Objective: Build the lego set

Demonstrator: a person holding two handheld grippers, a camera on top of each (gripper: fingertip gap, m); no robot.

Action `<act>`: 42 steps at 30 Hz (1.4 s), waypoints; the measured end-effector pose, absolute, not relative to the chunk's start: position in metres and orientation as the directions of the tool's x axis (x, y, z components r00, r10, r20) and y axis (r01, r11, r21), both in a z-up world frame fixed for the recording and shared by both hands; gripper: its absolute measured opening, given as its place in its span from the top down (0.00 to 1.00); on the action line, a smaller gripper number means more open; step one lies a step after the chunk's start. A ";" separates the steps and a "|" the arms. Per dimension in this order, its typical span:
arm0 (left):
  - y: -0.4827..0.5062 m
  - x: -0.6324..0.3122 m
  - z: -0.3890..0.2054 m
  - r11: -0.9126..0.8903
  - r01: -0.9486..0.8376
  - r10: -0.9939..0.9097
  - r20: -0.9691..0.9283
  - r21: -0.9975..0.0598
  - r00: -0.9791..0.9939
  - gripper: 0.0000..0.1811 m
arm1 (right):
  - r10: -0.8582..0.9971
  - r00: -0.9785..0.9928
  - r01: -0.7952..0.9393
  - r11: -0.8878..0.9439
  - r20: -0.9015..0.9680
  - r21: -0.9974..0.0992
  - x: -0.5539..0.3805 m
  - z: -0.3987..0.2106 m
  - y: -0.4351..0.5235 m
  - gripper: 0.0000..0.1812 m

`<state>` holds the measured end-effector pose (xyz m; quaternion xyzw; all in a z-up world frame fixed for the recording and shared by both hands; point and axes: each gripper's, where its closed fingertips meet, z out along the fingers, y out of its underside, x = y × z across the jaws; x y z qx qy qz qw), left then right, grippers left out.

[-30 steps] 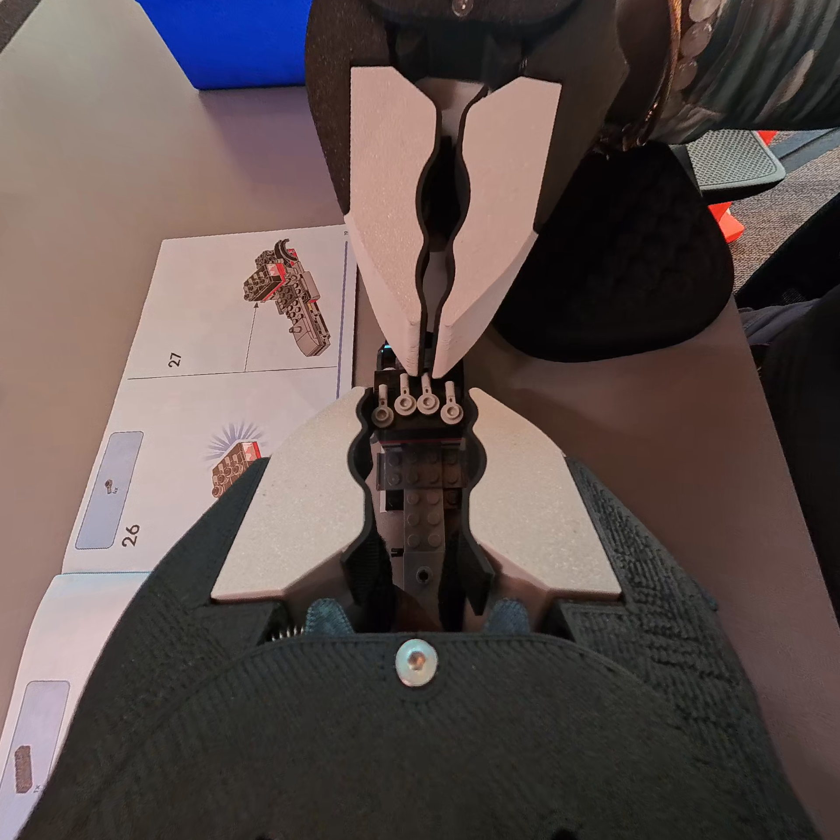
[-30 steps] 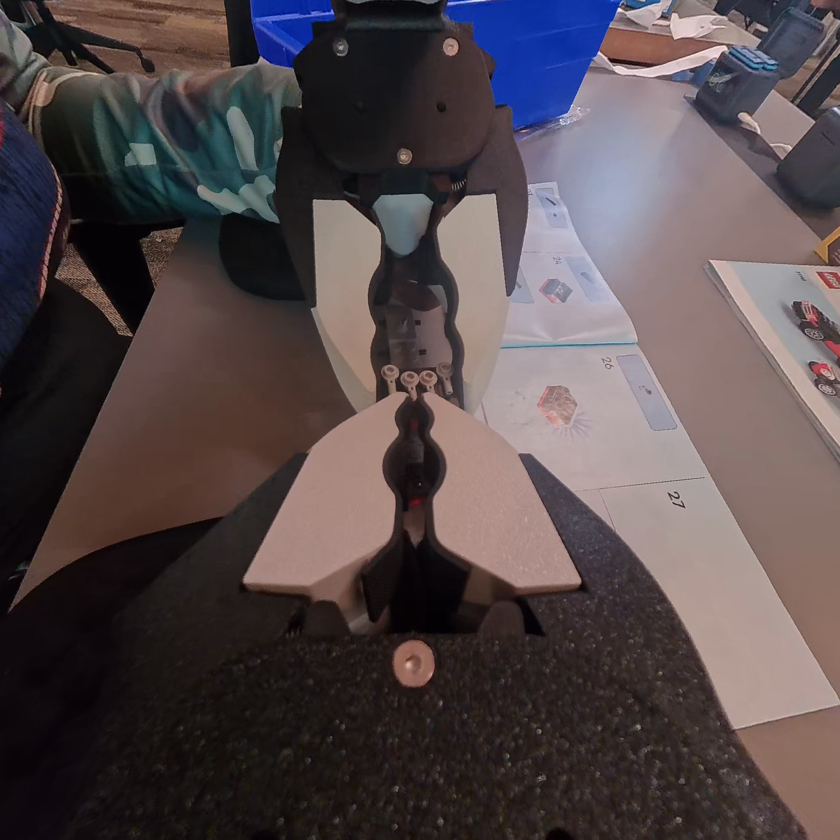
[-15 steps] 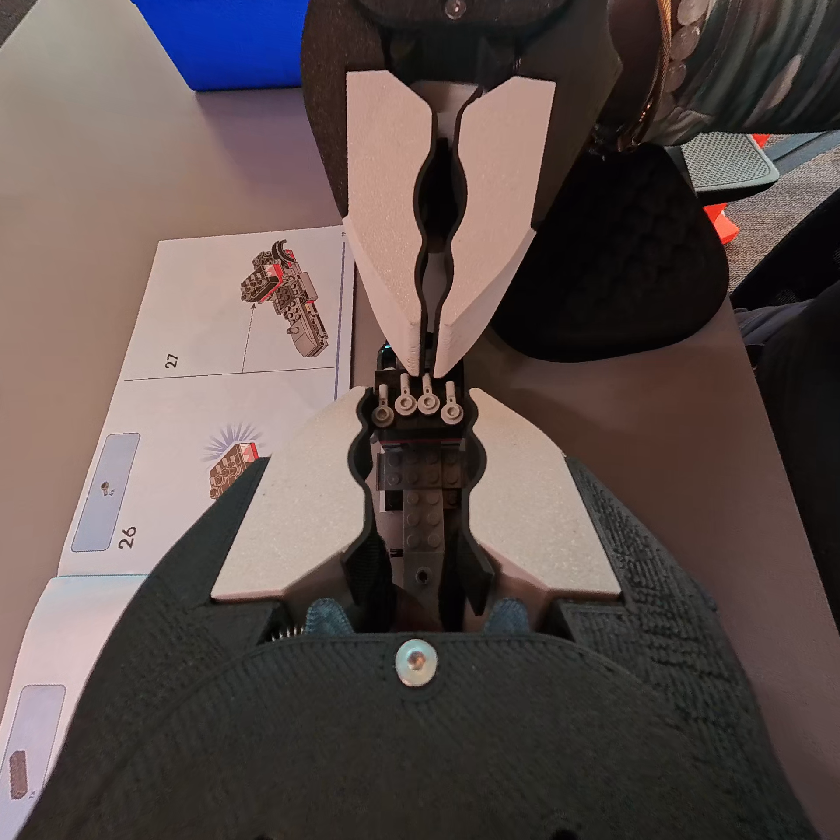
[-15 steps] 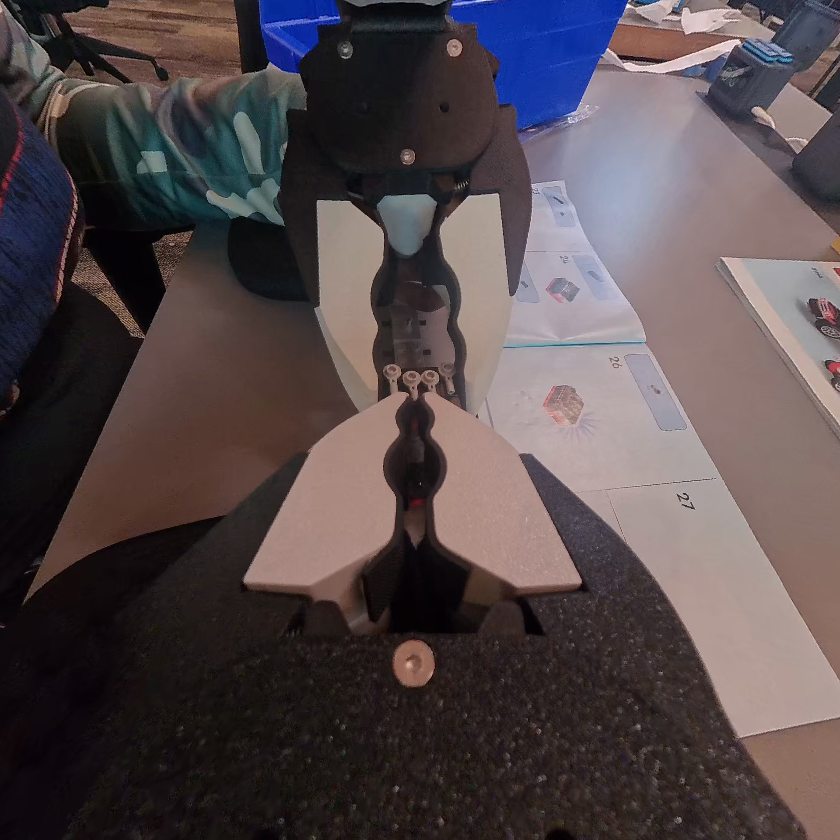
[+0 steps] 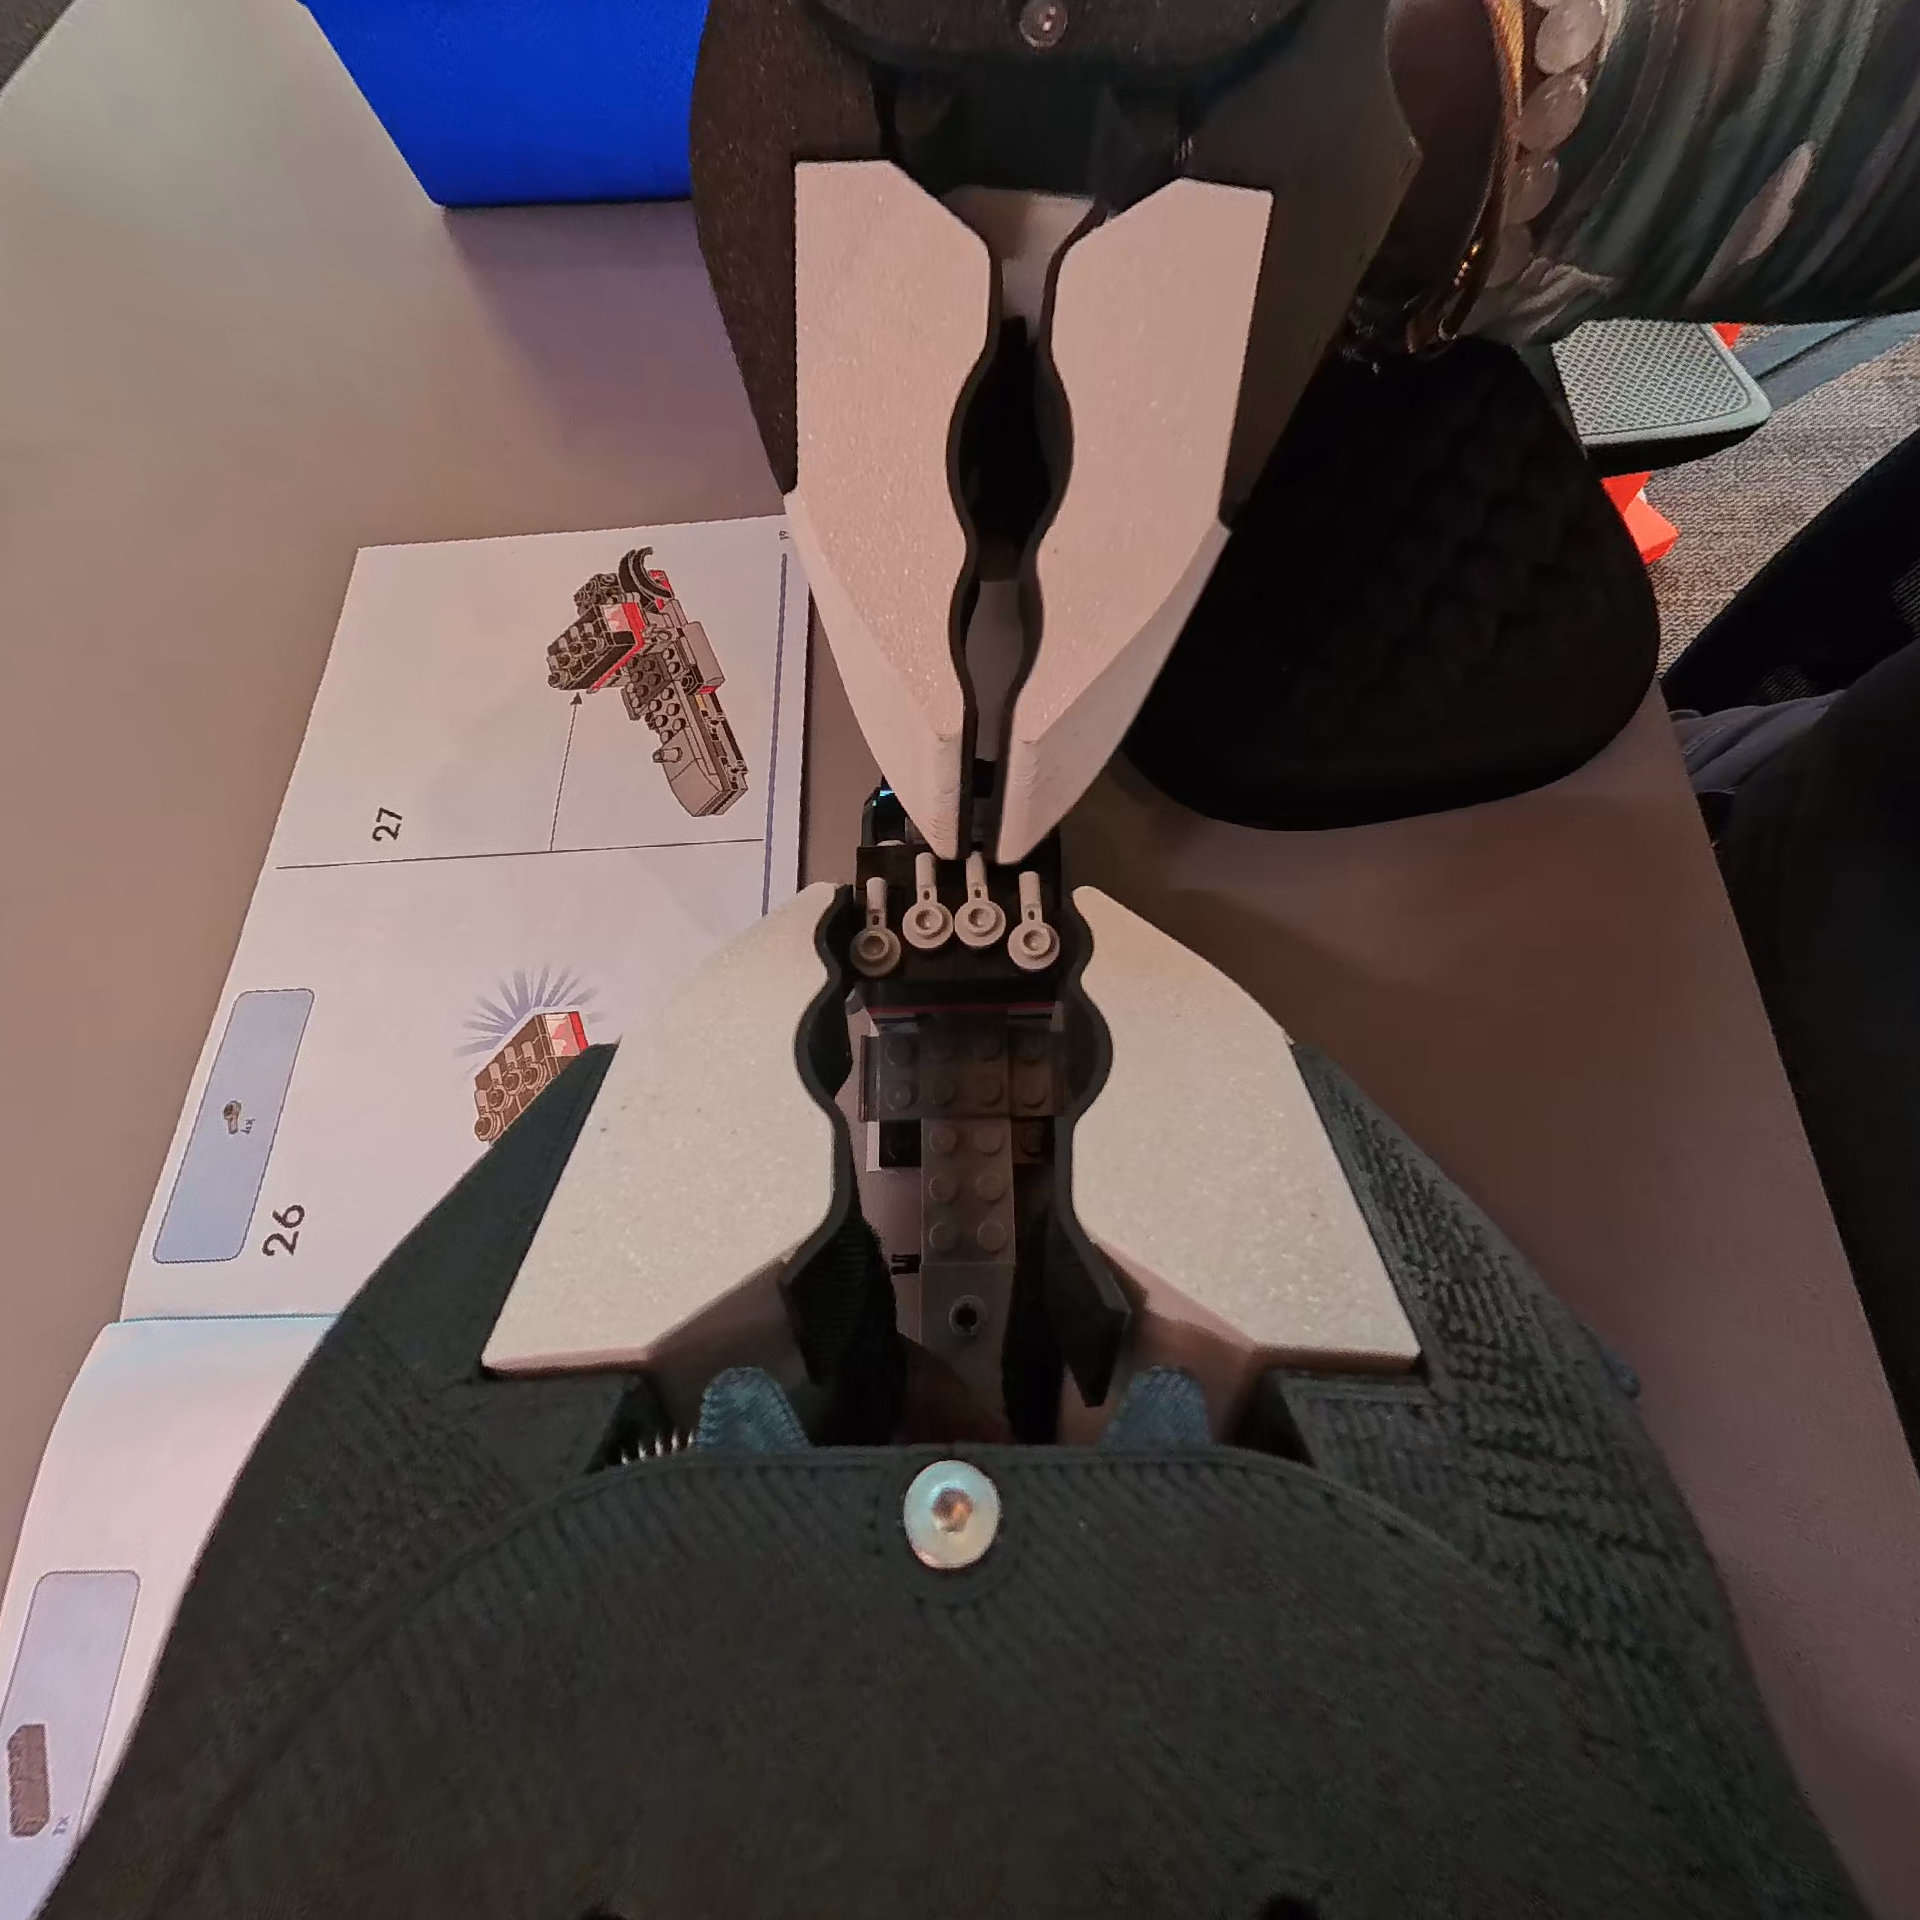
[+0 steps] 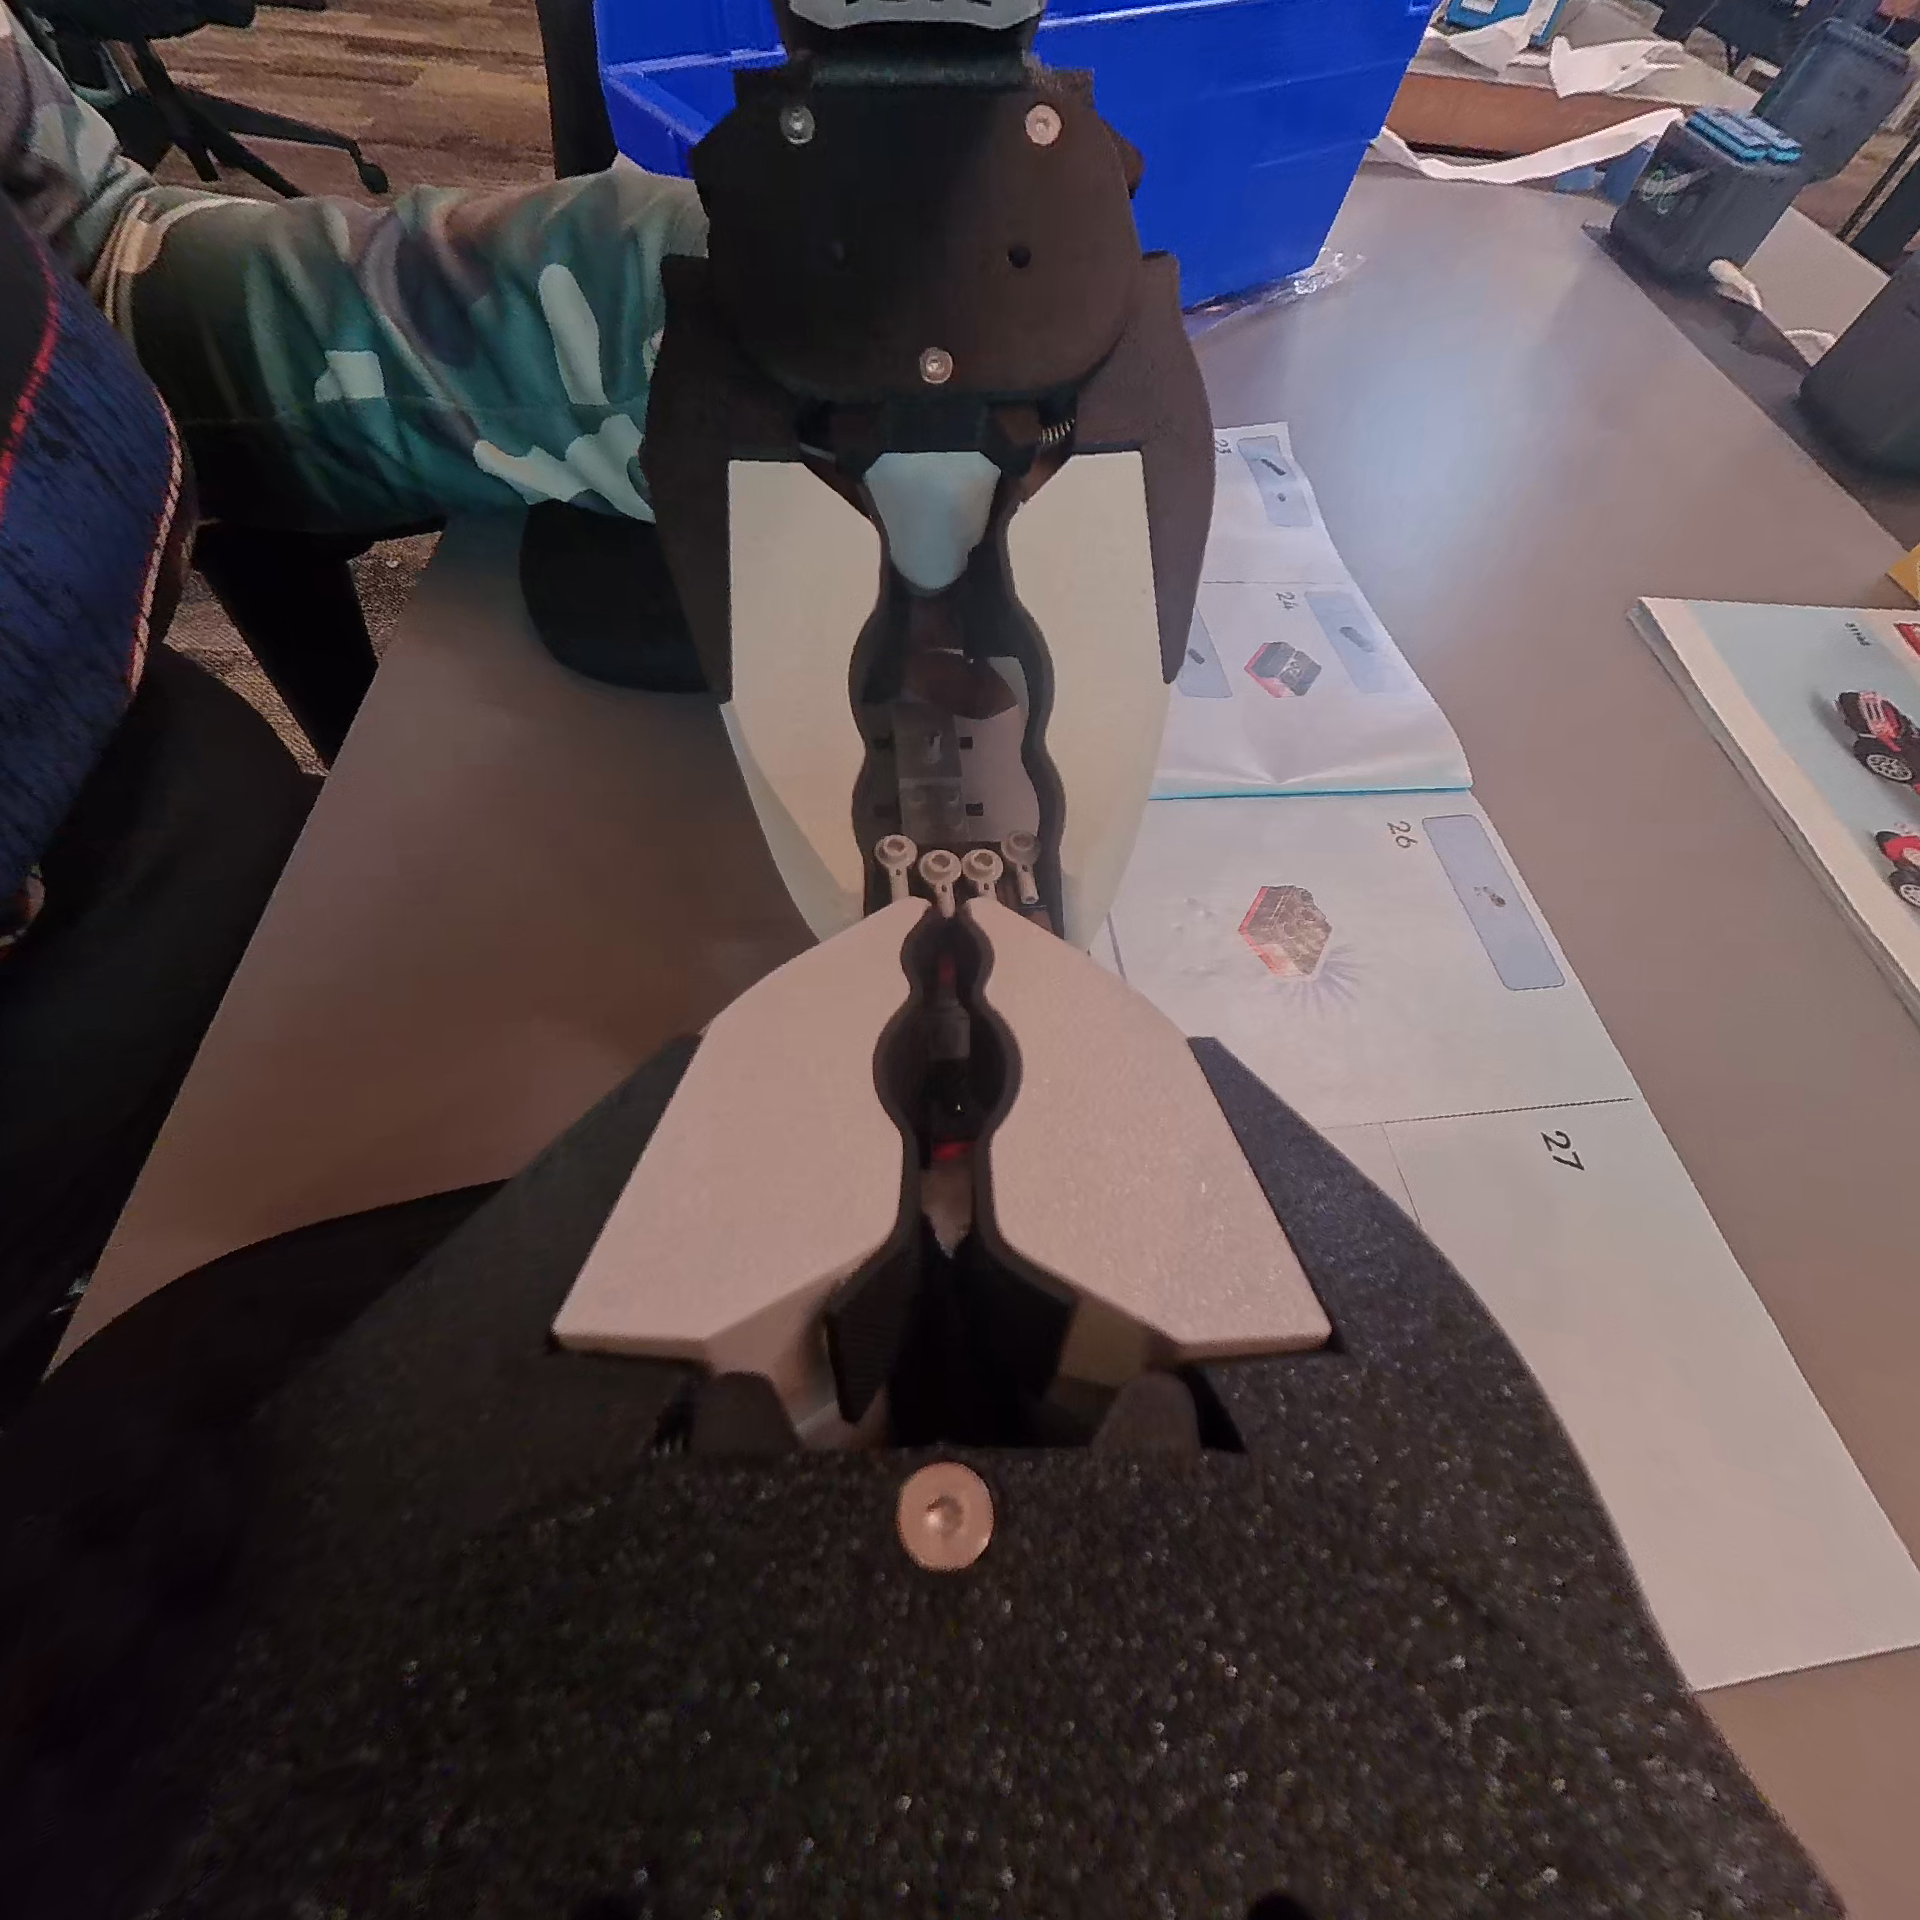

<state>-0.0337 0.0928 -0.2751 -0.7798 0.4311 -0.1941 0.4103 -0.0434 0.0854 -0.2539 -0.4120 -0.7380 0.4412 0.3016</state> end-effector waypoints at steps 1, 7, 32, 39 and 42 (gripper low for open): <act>0.093 -0.034 -0.275 -0.293 -0.512 -0.832 -0.049 -0.808 0.553 0.79 | 0.871 -0.483 0.333 0.279 0.091 -0.901 -0.043 -0.253 0.084 0.97; 0.093 -0.033 -0.275 -0.293 -0.509 -0.832 -0.046 -0.809 0.552 0.79 | 0.842 -0.530 0.273 0.286 0.105 -0.918 -0.039 -0.246 0.075 0.96; 0.093 -0.033 -0.274 -0.288 -0.510 -0.833 -0.050 -0.811 0.551 0.79 | 0.865 -0.491 0.255 0.255 0.102 -0.933 -0.040 -0.240 0.081 0.92; 0.090 -0.032 -0.284 -0.297 -0.582 -0.845 -0.076 -0.757 0.530 0.72 | 0.897 -0.440 0.318 0.199 0.042 -0.927 -0.027 -0.236 0.096 0.73; 0.091 -0.035 -0.283 -0.294 -0.588 -0.833 -0.100 -0.753 0.544 0.65 | 0.918 -0.396 0.339 0.155 0.009 -0.928 -0.017 -0.232 0.104 0.71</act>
